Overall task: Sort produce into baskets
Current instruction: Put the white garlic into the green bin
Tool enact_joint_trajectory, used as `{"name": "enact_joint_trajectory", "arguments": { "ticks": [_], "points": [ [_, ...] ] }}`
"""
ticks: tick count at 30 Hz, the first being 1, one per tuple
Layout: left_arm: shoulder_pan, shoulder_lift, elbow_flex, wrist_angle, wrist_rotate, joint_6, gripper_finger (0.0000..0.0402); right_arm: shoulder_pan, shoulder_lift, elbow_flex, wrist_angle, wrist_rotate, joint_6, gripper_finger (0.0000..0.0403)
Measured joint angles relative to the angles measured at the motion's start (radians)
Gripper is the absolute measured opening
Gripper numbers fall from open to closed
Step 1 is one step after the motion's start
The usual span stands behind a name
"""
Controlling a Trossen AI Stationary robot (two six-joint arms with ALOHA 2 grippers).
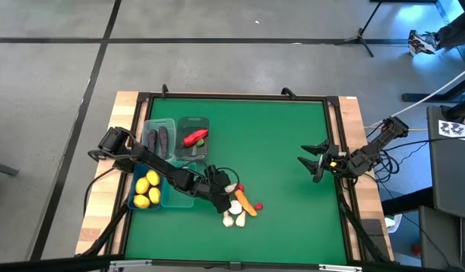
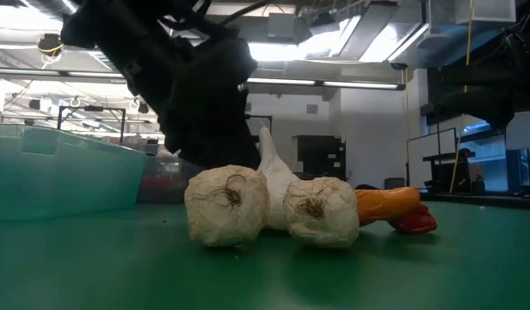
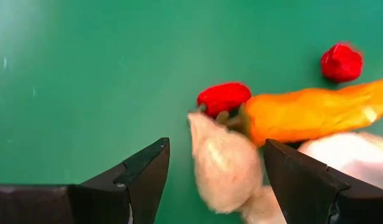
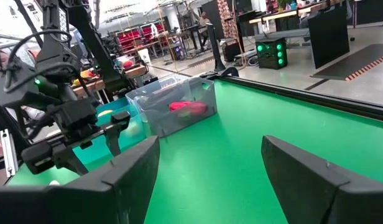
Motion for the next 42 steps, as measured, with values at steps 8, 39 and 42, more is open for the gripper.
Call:
{"name": "enact_joint_trajectory", "arguments": {
  "ticks": [8, 39, 42],
  "points": [
    [0.000, 0.018, 0.000, 0.001, 0.011, -0.028, 0.0255, 0.000, 0.000, 0.000, 0.000, 0.000, 0.000, 0.0280],
    [0.002, 0.056, -0.001, -0.011, 0.032, -0.039, 0.0147, 0.000, 0.000, -0.001, 0.001, 0.000, 0.000, 0.0280],
    [0.002, 0.054, -0.001, -0.009, 0.029, -0.039, 0.0140, 0.000, 0.000, -0.002, 0.001, 0.000, 0.000, 0.0280]
  ]
}}
